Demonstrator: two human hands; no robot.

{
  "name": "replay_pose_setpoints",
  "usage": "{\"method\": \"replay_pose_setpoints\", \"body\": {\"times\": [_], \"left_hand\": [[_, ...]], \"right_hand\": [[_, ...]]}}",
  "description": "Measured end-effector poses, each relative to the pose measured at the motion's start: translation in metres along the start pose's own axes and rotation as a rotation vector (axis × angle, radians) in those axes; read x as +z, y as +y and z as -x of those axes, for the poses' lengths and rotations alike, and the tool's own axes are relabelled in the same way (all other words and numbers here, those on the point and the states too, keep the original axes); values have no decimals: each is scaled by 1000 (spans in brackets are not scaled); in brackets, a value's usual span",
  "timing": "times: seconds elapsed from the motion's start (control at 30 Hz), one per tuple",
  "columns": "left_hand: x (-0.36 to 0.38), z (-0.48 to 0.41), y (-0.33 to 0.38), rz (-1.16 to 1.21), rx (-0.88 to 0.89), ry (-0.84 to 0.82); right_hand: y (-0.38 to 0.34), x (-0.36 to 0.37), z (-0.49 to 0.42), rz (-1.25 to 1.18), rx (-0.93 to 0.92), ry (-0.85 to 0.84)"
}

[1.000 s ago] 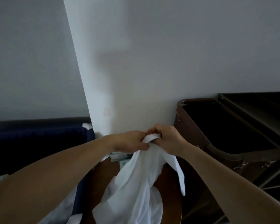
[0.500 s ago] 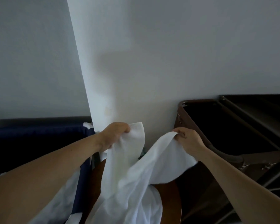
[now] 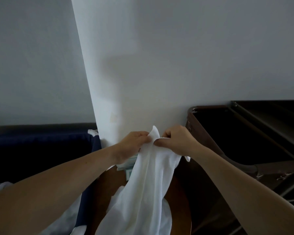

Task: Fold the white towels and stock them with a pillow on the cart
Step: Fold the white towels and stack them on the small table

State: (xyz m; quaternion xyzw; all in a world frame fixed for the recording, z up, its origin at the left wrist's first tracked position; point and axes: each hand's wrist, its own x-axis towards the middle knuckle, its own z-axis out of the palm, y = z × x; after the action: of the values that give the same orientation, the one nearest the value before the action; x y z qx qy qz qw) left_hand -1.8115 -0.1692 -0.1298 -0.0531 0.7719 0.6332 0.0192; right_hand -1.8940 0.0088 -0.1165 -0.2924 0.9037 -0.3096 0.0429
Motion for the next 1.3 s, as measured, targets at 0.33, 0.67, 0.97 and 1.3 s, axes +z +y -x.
{"method": "replay_pose_setpoints", "body": {"times": [0.33, 0.67, 0.97, 1.3], "left_hand": [[-6, 1, -9, -167, 101, -73], [-36, -1, -11, 153, -116, 63], [-39, 0, -13, 176, -190, -43], [-2, 0, 26, 331, 130, 91]], "right_hand": [[0, -9, 3, -161, -43, -87], [26, -29, 14, -566, 48, 107], [2, -26, 21, -736, 45, 39], [-40, -24, 22, -717, -141, 12]]}}
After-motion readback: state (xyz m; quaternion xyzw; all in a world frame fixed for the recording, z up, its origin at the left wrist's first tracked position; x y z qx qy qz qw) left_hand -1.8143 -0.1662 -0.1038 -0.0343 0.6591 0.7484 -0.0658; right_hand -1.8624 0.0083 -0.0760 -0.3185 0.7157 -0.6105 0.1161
